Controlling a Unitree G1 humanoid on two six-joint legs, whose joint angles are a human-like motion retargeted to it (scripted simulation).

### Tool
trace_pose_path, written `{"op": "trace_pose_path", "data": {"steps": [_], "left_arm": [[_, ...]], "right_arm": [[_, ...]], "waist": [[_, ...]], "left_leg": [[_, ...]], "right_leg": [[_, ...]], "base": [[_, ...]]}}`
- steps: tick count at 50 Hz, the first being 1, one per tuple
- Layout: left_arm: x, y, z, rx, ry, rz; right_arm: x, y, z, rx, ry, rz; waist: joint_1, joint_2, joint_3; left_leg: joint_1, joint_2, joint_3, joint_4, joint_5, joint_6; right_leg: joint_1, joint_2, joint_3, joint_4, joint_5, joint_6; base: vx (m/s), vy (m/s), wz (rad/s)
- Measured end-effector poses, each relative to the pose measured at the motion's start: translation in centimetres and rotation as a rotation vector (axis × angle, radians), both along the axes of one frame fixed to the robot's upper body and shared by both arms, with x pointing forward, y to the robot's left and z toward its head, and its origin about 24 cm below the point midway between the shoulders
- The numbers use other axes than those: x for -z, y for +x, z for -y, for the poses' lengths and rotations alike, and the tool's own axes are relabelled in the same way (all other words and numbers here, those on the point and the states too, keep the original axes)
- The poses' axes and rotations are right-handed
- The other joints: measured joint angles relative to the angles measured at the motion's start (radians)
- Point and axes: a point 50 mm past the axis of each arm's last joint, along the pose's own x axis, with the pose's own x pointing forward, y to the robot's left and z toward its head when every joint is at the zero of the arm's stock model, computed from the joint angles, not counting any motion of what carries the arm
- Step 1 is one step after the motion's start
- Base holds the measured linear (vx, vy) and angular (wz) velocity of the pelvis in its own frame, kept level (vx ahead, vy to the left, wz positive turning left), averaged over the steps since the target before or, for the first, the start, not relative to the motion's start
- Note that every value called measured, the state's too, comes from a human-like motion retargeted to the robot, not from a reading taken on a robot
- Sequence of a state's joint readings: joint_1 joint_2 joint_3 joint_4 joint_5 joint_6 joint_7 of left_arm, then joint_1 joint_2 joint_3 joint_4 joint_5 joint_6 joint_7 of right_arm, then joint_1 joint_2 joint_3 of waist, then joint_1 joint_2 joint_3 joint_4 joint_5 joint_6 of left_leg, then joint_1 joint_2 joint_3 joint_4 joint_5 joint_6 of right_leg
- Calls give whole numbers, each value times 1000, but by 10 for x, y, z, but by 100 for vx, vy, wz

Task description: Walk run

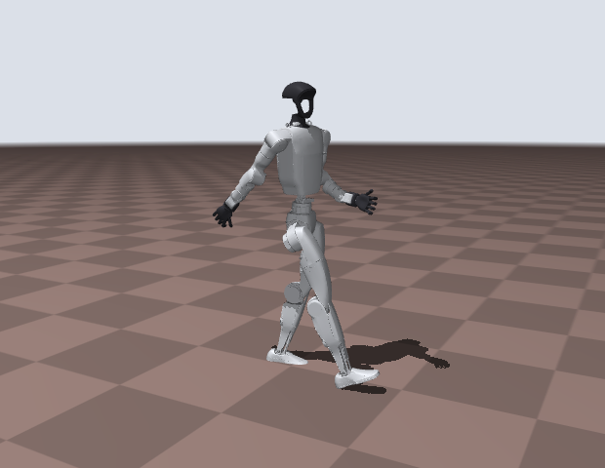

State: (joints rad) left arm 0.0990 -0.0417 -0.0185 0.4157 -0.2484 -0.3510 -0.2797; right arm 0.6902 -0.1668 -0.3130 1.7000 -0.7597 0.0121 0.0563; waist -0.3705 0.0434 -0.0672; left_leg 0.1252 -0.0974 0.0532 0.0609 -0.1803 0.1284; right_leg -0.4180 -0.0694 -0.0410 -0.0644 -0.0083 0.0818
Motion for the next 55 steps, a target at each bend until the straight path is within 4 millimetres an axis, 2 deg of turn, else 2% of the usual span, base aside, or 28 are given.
{"op": "trace_pose_path", "data": {"steps": [2,3,5,8,11,13,15,18,21,25,27,29,33,35,38,41,44,45,46,47,49,52,55], "left_arm": [[3,-3,0,3,-4,-13],[5,-5,-1,4,-4,-23],[11,-10,-1,6,-6,-51],[20,-19,0,-10,-10,-100],[21,-21,5,-19,-22,-110],[19,-19,6,-13,-24,-99],[15,-15,7,8,-21,-74],[9,-6,7,7,-27,-40],[6,-3,6,-17,-36,-29],[4,-1,5,-4,-30,-14],[4,-3,4,4,-27,-15],[5,-3,4,9,-21,-17],[7,-6,2,18,3,-30],[9,-7,1,24,11,-38],[12,-11,3,24,6,-56],[16,-14,2,16,-11,-76],[17,-14,0,8,-18,-82],[17,-13,0,9,-16,-79],[16,-12,0,12,-10,-73],[14,-11,0,13,-5,-67],[11,-6,-1,15,5,-53],[7,-1,-2,21,14,-30],[2,3,-3,32,23,-7]], "right_arm": [[-7,-7,-1,18,0,-44],[-7,-8,-1,26,-3,-55],[-1,-1,-1,42,-11,-47],[27,34,5,39,-29,79],[68,99,11,4,-63,295],[91,154,14,-34,-86,462],[107,219,16,-72,-117,639],[113,328,16,-138,-162,929],[96,425,2,-176,-171,1207],[46,530,-23,-117,-117,1530],[18,568,-34,-85,-104,1670],[-11,598,-42,-75,-111,1788],[-52,633,-50,-97,-155,1943],[-62,640,-51,-111,-178,1984],[-59,637,-48,-128,-195,1993],[-33,617,-41,-142,-179,1922],[8,577,-33,-152,-157,1764],[23,560,-30,-149,-154,1699],[38,540,-26,-143,-150,1622],[52,519,-22,-139,-146,1543],[78,470,-12,-135,-138,1374],[105,385,4,-139,-143,1101],[112,288,20,-148,-161,822]], "waist": [[-12,0,-4],[-17,-2,-11],[-39,-2,-26],[-55,7,-46],[-77,-17,-57],[-64,-33,-55],[-66,-68,-79],[-43,-84,-73],[-7,-96,-71],[48,-84,-51],[70,-72,-39],[88,-63,-28],[113,-79,-26],[135,-85,-30],[168,-82,-46],[169,-64,-63],[148,-40,-63],[143,-22,-58],[149,-6,-51],[153,8,-45],[150,23,-29],[102,38,-9],[39,41,1]], "left_leg": [[19,11,-6,20,30,-36],[26,12,-9,32,53,-58],[37,24,-23,61,130,-105],[32,61,-13,145,358,-185],[-30,45,-26,342,604,-269],[-114,50,-6,560,693,-284],[-186,55,55,649,699,-241],[-321,72,110,773,492,-173],[-446,17,80,746,338,-162],[-556,33,102,527,258,-97],[-576,52,130,367,261,-64],[-591,48,137,219,215,-40],[-596,-1,124,-11,101,-17],[-576,-2,157,-44,81,-32],[-546,34,239,20,100,-28],[-516,17,151,50,184,-9],[-472,27,110,88,178,28],[-449,45,114,94,164,32],[-421,66,124,89,151,28],[-394,83,132,84,137,24],[-344,92,131,73,113,12],[-283,87,112,48,96,-1],[-233,61,68,26,77,0]], "right_leg": [[6,1,-19,31,28,-25],[10,4,-29,58,33,-34],[20,-11,-117,84,113,-28],[67,27,-36,99,156,-69],[121,5,-41,121,114,-106],[169,16,-55,124,86,-129],[198,-6,-37,119,65,-140],[247,1,-34,117,41,-143],[297,19,-12,106,29,-154],[367,76,1,99,0,-175],[407,115,13,97,-16,-195],[450,145,14,93,-29,-221],[528,163,10,101,-30,-256],[560,170,18,123,-18,-252],[592,185,33,176,59,-223],[593,198,-2,277,263,-183],[534,197,-64,476,465,-104],[502,194,-109,562,500,-85],[475,181,-151,633,501,-92],[445,171,-180,698,480,-102],[366,176,-168,788,363,-120],[252,212,-97,805,233,-72],[166,183,-57,695,133,-7]], "base": [[84,-44,20],[83,-45,31],[101,-55,37],[80,-42,16],[80,-40,15],[62,-33,-36],[68,-39,-5],[56,-27,-44],[66,-24,-90],[67,-23,-70],[67,-19,-53],[70,-16,-43],[79,-15,-26],[94,-10,-41],[91,-6,-44],[112,0,-15],[92,1,13],[93,0,0],[84,-1,-13],[70,-1,-25],[78,-3,9],[73,-5,87],[78,-14,104]]}}
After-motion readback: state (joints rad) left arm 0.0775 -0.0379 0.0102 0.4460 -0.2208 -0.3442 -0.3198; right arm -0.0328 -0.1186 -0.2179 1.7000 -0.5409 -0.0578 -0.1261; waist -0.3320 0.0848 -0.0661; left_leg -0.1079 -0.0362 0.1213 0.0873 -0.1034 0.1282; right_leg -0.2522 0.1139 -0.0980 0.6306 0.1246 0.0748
